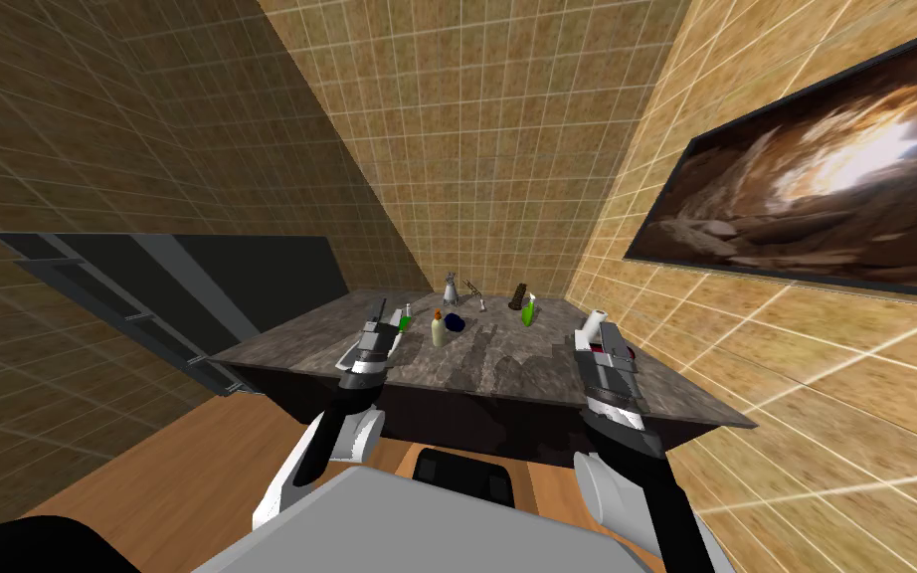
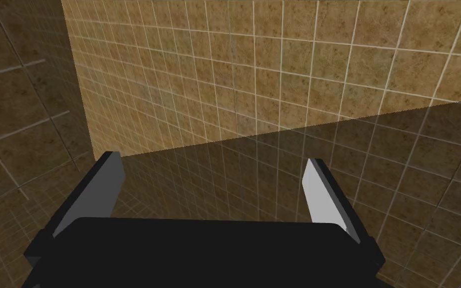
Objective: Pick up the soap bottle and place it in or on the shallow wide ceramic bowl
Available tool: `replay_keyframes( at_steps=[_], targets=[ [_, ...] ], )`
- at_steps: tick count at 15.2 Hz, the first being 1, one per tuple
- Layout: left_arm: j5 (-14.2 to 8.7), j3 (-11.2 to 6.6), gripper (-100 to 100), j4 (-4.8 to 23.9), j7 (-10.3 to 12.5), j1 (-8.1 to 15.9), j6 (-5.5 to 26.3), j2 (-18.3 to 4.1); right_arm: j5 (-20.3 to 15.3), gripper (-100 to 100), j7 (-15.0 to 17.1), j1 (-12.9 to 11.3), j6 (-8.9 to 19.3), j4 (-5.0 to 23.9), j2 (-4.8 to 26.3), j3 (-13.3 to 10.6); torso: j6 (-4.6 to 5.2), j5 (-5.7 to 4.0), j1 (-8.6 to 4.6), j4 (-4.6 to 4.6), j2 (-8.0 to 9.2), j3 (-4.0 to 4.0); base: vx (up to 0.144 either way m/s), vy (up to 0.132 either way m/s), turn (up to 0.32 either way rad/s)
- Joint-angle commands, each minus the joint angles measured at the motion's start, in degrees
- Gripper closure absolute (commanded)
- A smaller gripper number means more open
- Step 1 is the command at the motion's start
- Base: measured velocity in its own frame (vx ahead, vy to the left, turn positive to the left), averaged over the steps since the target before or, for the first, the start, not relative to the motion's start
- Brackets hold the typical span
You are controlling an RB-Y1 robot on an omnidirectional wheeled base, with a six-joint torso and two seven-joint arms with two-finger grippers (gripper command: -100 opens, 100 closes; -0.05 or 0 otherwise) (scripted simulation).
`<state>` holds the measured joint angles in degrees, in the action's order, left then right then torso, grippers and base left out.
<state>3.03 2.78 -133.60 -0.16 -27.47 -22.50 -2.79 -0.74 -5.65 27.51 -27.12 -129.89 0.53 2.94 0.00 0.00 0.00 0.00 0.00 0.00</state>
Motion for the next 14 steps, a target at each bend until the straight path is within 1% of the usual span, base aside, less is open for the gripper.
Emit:
replay_keyframes(
  at_steps=[1, 4, 8, 9, 11, 12, 14],
  targets=[
    [0.3, -0.3, -100, 0.3, -0.2, 0.2, 0.8, -2.1, 0.0, 0, 0.0, 0.0, 0.0, 0.0, 0.0, 0.0, 0.0, 0.0, 0.0, 0.0, 0.0, 0.0, -0.002, -0.011, -0.036],
    [0.9, -1.02, -100, 1.1, -0.5, 0.5, 2.8, -4.6, 0.0, 0, 0.0, 0.0, 0.0, 0.0, 0.0, 0.0, 0.02, -0.02, -0.08, 0.0, 0.01, 0.0, -0.004, -0.03, -0.072],
    [2.2, -2.56, -100, 2.8, -1.3, 1.4, 6.9, -7.6, 0.0, 0, 0.0, 0.0, 0.0, 0.0, 0.0, 0.0, 0.02, -0.05, -0.22, 0.0, 0.01, 0.01, -0.005, -0.058, -0.11],
    [2.2, -2.56, -100, 2.8, -1.3, 1.4, 6.9, -7.6, 0.0, 0, 0.0, 0.0, 0.0, 0.0, 0.0, 0.0, 0.03, -0.05, -0.26, 0.0, 0.02, 0.01, -0.008, -0.054, -0.078],
    [3.1, -3.52, -100, 3.9, -1.8, 1.9, 9.5, -9.0, 0.0, 0, 0.0, 0.0, 0.0, 0.0, 0.0, 0.0, 0.02, -0.05, -0.23, 0.01, 0.03, 0.02, -0.009, -0.054, -0.089],
    [3.1, -3.52, -100, 3.9, -1.8, 1.9, 9.5, -9.0, 0.0, 0, 0.0, 0.0, 0.0, 0.0, 0.0, 0.0, 0.02, -0.05, -0.24, 0.01, 0.03, 0.02, -0.001, -0.049, -0.081],
    [4.0, -4.6, -100, 5.1, -2.4, 2.5, 12.4, -10.5, 0.0, 0, 0.0, 0.0, 0.0, 0.0, 0.0, 0.0, 0.02, -0.05, -0.22, 0.0, 0.02, 0.01, -0.004, -0.057, -0.107]
  ],
)
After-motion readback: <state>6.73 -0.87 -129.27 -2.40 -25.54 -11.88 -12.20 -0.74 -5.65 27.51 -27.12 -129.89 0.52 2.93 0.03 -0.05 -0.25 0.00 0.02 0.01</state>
